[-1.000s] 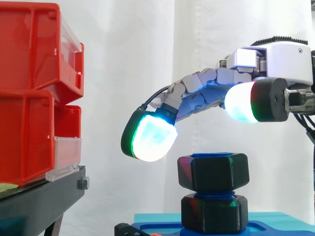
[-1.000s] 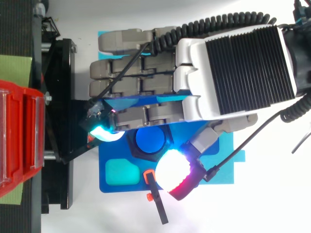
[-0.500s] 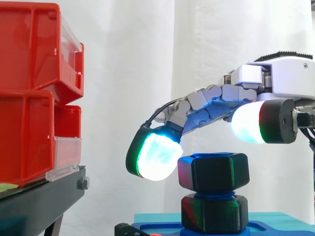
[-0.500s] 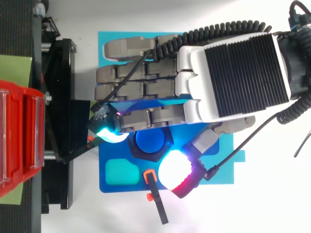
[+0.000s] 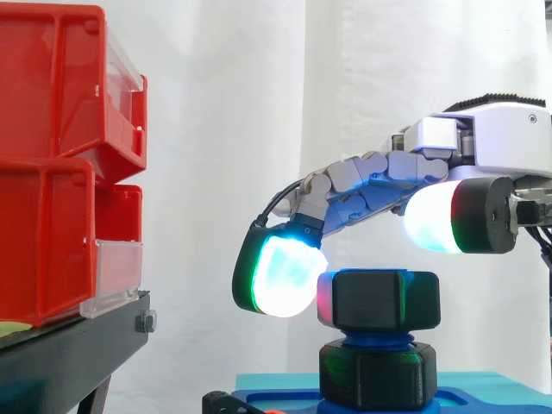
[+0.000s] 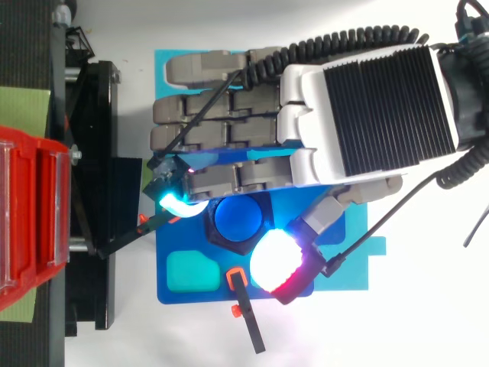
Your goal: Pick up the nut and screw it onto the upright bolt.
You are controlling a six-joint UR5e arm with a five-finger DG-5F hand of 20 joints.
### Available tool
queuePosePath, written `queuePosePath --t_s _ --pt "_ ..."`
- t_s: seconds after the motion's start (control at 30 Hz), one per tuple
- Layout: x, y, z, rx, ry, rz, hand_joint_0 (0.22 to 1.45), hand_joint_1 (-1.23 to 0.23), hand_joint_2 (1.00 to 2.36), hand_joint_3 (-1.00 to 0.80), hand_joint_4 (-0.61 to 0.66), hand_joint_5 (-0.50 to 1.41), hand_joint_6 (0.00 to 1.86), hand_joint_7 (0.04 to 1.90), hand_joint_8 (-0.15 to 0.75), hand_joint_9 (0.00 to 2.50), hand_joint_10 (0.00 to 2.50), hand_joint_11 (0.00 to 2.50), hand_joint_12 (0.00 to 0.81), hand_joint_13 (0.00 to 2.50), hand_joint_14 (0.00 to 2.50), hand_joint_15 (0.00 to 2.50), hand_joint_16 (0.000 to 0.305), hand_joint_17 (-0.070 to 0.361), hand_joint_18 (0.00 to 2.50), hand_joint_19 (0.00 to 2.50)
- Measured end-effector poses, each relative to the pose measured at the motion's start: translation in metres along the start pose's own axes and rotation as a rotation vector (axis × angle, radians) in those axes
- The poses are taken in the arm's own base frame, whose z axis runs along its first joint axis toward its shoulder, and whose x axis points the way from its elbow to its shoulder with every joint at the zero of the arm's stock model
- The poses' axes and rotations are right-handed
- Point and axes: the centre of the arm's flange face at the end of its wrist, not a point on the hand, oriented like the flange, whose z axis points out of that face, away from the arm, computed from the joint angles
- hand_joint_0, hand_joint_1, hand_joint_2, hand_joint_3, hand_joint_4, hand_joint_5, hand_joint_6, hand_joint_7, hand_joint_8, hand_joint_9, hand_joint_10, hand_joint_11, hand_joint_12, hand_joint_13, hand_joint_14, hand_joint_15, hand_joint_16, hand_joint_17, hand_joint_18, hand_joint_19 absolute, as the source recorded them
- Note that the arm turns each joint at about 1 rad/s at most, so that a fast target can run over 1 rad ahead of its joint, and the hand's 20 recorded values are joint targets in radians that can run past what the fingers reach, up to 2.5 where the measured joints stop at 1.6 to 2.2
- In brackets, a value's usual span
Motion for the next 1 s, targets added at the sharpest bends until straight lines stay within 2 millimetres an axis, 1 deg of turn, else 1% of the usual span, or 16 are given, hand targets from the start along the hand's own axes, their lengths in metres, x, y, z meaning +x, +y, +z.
queuePosePath --t_s 0.2,0.3,0.37,0.4,0.57,0.7,0.73,0.77,0.87,1.0 --pt "0.0 -0.004 -0.002 0.004 0.0 0.0 0.51 -0.22 1.0 -0.5 0.17 -0.07 0.5 1.24 0.185 0.44 0.0 0.0 0.253 0.45 0.0 0.0 0.027 0.06 0.09 0.0" --pt "-0.001 -0.006 -0.003 0.007 0.0 0.0 0.51 -0.23 1.0 -0.5 0.16 -0.06 0.5 1.32 0.195 0.49 0.0 0.0 0.246 0.47 0.0 0.0 0.026 0.058 0.13 0.0" --pt "-0.001 -0.008 -0.004 0.008 0.0 -0.001 0.51 -0.24 1.0 -0.5 0.15 -0.05 0.5 1.43 0.198 0.52 0.0 0.0 0.241 0.51 0.0 0.0 0.025 0.057 0.16 0.01" --pt "-0.001 -0.009 -0.005 0.009 0.0 -0.001 0.51 -0.24 1.0 -0.5 0.15 -0.05 0.5 1.45 0.196 0.53 0.0 0.0 0.24 0.51 0.0 0.0 0.025 0.057 0.16 0.01" --pt "-0.002 -0.013 -0.007 0.014 -0.001 -0.001 0.52 -0.25 1.0 -0.5 0.14 -0.04 0.59 1.37 0.206 0.63 0.0 0.0 0.219 0.59 0.0 0.0 0.024 0.053 0.28 0.06" --pt "-0.002 -0.017 -0.009 0.017 -0.001 -0.001 0.52 -0.26 1.0 -0.5 0.14 -0.02 0.61 1.41 0.209 0.68 0.0 0.0 0.208 0.64 0.0 0.0 0.022 0.05 0.36 0.1" --pt "-0.002 -0.018 -0.009 0.016 -0.002 -0.002 0.53 -0.26 1.0 -0.5 0.13 0.0 0.59 1.49 0.207 0.71 0.0 0.0 0.201 0.68 0.0 0.0 0.022 0.049 0.39 0.12" --pt "-0.002 -0.019 -0.01 0.016 -0.002 -0.002 0.53 -0.26 1.0 -0.5 0.11 0.01 0.59 1.5 0.204 0.75 0.0 0.0 0.192 0.71 0.0 0.0 0.021 0.047 0.45 0.14" --pt "-0.003 -0.02 -0.01 0.013 -0.004 -0.003 0.53 -0.26 1.0 -0.5 0.1 0.02 0.59 1.51 0.206 0.8 0.0 0.0 0.184 0.73 0.0 0.0 0.02 0.046 0.48 0.17" --pt "-0.005 -0.022 -0.011 0.012 -0.008 -0.004 0.53 -0.25 1.0 -0.5 0.11 0.02 0.58 1.52 0.206 0.81 0.0 0.0 0.184 0.74 0.0 0.0 0.02 0.046 0.49 0.17"
